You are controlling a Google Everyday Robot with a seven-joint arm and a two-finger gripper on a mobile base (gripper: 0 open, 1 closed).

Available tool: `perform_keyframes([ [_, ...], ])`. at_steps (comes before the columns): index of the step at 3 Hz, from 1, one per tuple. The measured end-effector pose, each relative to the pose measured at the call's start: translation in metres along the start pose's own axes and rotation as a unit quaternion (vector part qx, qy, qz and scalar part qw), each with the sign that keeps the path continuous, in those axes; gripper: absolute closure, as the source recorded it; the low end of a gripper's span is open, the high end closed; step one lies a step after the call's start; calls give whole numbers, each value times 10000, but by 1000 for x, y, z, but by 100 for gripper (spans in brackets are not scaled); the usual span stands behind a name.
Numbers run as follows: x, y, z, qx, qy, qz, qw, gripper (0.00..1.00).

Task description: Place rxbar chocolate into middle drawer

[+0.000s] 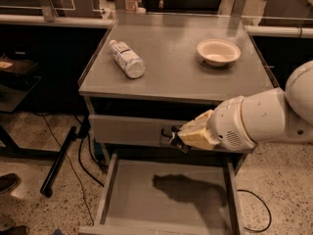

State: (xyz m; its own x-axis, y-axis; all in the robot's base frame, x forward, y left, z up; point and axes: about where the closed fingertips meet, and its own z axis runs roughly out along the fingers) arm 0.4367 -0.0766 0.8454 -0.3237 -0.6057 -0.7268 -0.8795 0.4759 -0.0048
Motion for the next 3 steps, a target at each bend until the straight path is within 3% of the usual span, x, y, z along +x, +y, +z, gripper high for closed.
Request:
perform_keyframes([
  [1,0,0,0,-1,-1,3,10000,100],
  [3,54,-16,29,-96,-198,790,9966,100],
])
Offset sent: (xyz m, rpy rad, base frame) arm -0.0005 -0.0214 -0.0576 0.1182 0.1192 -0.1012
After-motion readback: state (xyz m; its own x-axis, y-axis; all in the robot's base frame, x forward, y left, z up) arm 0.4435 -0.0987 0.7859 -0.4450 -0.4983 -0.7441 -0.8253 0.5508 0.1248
